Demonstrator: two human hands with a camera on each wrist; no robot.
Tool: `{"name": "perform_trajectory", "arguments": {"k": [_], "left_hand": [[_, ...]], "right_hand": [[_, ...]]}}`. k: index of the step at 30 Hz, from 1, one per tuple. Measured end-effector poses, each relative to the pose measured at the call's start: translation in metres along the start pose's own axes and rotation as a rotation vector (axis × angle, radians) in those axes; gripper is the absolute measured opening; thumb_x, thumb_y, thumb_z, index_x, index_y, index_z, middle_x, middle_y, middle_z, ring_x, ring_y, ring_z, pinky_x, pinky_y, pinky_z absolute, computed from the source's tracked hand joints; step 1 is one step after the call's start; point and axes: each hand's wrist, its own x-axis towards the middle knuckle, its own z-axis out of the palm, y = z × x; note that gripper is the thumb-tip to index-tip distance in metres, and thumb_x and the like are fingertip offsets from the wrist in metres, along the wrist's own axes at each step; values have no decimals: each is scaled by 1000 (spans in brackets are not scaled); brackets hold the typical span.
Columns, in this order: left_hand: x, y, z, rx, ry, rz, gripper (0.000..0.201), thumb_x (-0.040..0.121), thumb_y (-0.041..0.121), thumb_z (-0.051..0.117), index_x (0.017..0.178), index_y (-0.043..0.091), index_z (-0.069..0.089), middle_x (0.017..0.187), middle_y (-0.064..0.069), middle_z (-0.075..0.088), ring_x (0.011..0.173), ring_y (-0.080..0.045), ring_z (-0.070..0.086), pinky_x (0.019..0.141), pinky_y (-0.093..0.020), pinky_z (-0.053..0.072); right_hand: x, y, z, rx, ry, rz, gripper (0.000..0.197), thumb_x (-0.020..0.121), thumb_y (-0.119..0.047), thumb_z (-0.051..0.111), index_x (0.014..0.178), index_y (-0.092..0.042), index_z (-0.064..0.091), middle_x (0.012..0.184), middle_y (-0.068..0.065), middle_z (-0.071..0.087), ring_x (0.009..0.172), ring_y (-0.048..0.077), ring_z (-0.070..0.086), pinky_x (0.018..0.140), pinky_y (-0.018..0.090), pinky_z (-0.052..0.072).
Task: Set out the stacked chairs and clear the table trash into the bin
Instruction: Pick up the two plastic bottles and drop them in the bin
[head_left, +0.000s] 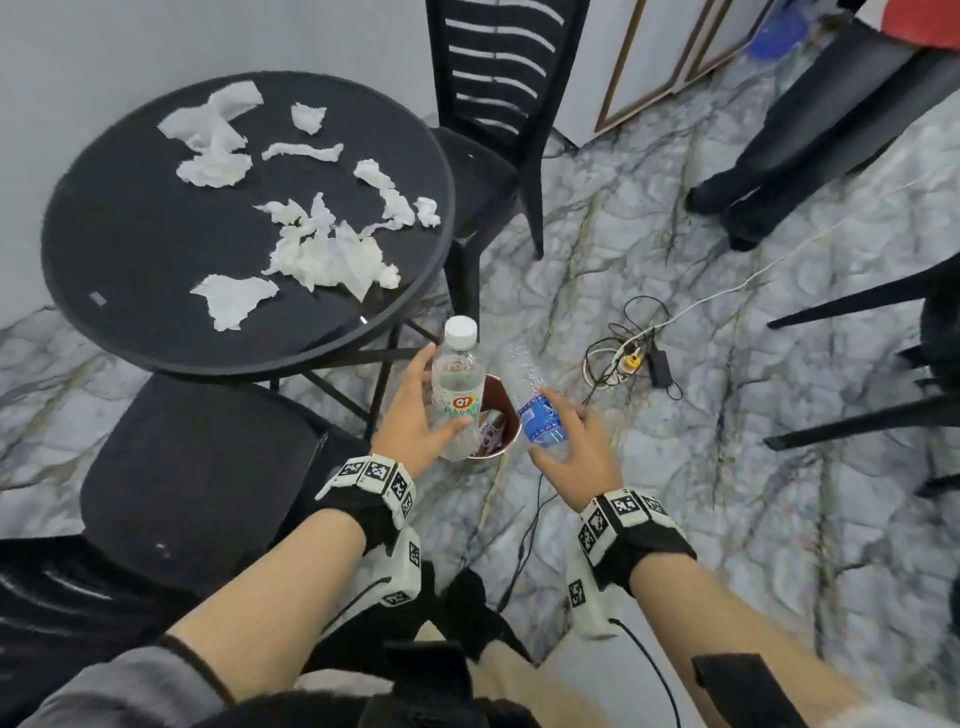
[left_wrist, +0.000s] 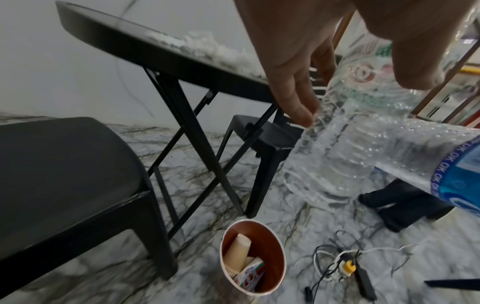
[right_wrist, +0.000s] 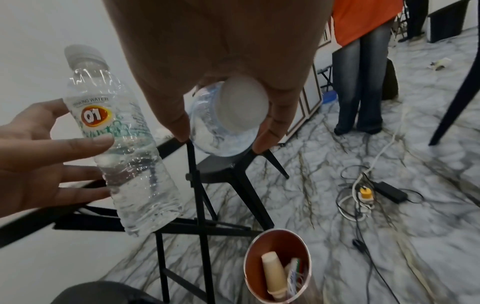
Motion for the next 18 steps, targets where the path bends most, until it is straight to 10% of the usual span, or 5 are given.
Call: {"name": "perform_trajectory", "arguments": {"k": [6,18], "left_hand": [[36,-65,23,54,-21,-98,105,61,47,76,142,48,8,146,4,38,132,-13,43,107,-49,40],[151,-268,119,105,89,-154,99,64,19,84,139,34,22,141,-1,38,132,-18,39,109,-40,36]], "right_hand": [[27,55,47,9,-101,209,68,84,-26,63,145,-30,32,126,16,45,116,31,48,102,32,37],[160,197,228,42,-104,356,64,86,-32,62,144,-26,35,130,17,50,120,29,49,97,28,37]]}}
